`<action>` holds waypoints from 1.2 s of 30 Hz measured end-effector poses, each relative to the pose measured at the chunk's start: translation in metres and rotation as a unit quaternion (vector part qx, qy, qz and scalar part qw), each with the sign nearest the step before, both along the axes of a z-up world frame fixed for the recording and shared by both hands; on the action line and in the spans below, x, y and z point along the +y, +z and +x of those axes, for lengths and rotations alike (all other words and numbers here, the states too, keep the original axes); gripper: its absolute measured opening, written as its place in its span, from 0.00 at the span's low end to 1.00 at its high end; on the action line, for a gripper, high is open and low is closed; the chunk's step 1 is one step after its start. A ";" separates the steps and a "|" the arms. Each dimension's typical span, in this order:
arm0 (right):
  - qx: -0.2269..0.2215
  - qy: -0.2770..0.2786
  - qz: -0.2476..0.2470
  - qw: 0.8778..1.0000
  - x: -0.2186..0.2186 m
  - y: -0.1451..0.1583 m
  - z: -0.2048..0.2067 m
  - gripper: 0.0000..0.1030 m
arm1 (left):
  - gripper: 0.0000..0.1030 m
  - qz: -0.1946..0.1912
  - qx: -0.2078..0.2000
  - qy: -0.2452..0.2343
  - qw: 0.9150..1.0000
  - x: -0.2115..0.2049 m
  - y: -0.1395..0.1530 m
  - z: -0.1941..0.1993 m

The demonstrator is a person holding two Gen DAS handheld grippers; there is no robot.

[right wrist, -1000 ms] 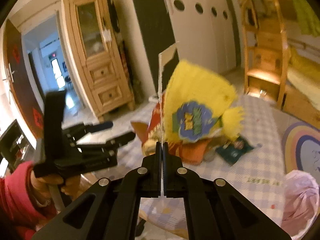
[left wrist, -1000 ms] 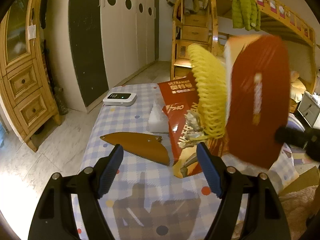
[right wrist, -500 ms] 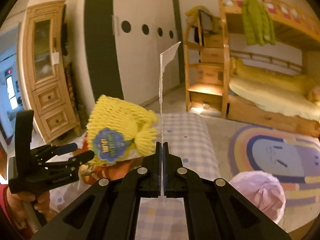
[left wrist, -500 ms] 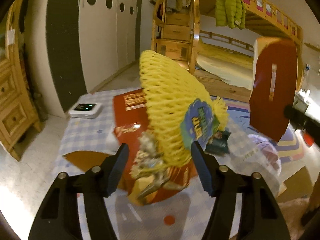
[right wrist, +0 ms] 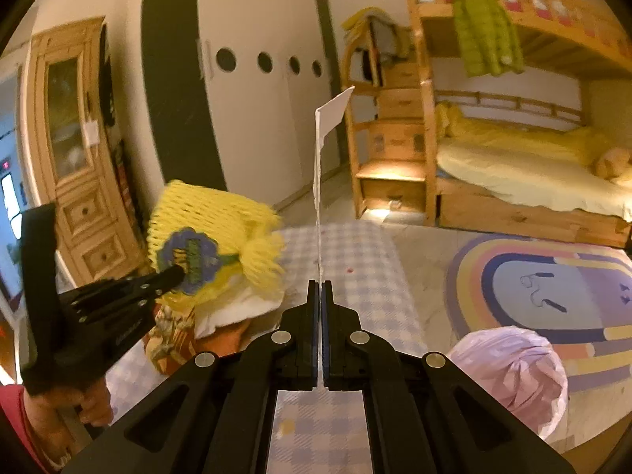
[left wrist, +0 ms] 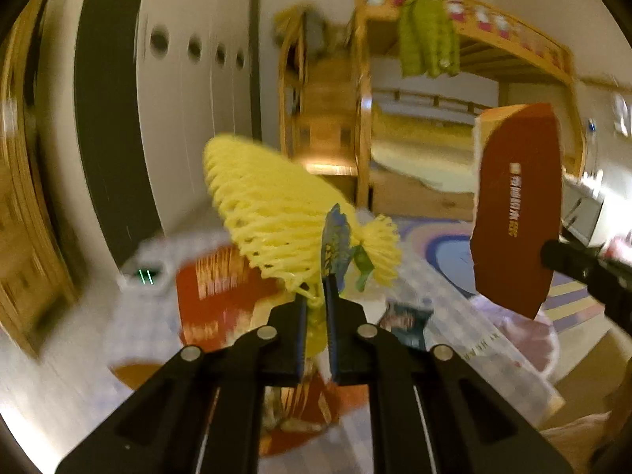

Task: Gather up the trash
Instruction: 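Carry the yellow foam net over the pink trash bag and open the left gripper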

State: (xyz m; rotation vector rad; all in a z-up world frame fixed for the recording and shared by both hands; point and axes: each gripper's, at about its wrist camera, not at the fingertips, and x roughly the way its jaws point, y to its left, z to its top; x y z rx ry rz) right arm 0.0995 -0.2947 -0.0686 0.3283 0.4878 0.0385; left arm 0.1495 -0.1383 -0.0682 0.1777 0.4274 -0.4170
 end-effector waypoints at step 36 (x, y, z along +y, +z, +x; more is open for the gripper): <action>0.196 -0.183 0.061 0.961 -0.185 -0.157 -0.060 0.22 | 0.46 0.118 0.055 -0.241 0.962 -0.236 -0.081 -0.053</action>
